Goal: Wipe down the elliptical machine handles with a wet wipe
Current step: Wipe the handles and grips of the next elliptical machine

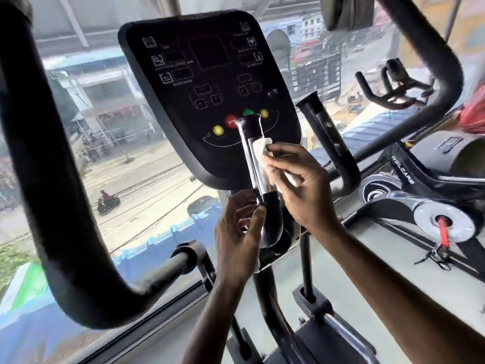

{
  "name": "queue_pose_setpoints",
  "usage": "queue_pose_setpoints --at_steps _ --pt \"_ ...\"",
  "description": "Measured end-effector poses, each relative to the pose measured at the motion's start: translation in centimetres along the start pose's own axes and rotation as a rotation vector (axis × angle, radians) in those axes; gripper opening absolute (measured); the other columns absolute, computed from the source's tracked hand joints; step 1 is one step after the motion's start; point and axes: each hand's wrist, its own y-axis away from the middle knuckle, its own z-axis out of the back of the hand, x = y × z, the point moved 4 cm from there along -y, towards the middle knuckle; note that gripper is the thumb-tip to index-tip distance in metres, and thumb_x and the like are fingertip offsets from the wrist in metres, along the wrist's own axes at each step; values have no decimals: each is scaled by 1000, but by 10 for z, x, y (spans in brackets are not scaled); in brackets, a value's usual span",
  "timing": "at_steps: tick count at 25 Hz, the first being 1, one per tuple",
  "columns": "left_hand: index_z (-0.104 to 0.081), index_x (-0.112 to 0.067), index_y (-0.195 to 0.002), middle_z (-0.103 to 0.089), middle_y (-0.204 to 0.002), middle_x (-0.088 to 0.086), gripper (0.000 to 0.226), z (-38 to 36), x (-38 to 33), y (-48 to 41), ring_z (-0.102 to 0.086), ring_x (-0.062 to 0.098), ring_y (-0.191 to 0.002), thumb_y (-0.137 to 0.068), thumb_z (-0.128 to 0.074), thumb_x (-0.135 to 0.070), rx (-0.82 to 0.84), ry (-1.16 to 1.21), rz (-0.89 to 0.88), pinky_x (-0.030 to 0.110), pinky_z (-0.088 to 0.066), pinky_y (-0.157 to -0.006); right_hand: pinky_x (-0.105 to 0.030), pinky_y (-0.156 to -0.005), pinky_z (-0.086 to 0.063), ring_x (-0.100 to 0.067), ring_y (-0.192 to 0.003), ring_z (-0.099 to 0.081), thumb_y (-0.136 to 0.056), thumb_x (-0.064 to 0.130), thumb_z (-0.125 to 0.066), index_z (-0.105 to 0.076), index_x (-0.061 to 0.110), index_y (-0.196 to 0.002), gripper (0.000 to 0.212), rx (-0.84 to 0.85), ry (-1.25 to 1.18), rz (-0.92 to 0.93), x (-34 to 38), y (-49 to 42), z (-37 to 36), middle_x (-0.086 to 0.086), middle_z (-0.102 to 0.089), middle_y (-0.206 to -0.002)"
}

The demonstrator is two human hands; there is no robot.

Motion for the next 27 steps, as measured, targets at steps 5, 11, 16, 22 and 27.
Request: queue_pose_setpoints --at_steps 5,11,16,22,27 --pt "-69 -25 -118 -75 -106 -11 32 1 8 -1 -70 4 -101 -87 -62 -28 40 92 61 30 -57 -86 -34 -85 -54 -28 -92 -61 -90 2 -64 -76 6 -109 23 501 604 566 37 -36 -9 -6 -72 -113" --pt "-69 -32 -113 -75 -100 -16 25 -3 15 10 -69 -4 -94 -90 -70 -21 6 95 87 10 -51 -75 -19 -103 -35 -21 -94 -55 -86 7 -71 -78 17 -97 16 969 898 840 57 -67 -25 8 -73 -98" --pt "-71 -42 -97 -73 -94 -24 12 0 22 21 -65 -10 -95 -86 -73 -37 -79 -45 92 16 -50 -87 -26 -99 -37 -14 -96 -53 -91 11 -61 -74 26 -101 23 1156 996 843 64 -51 -31 17 -70 -105" --pt "-71 -44 -90 -68 -94 -27 30 0 40 29 -61 -2 -97 -79 -57 -69 -157 -172 130 44 -48 -91 -27 -92 -49 -16 -100 -51 -89 5 -56 -73 21 -107 30 1256 1010 814 62 -46 -35 11 -69 -108" --pt "-72 -42 -89 -70 -92 -26 28 -1 42 28 -62 -2 -96 -81 -59 -66 -162 -154 103 45 -49 -90 -36 -84 -51 -29 -96 -53 -93 -1 -42 -72 3 -103 32 874 1124 815 69 -100 -37 -7 -70 -108"
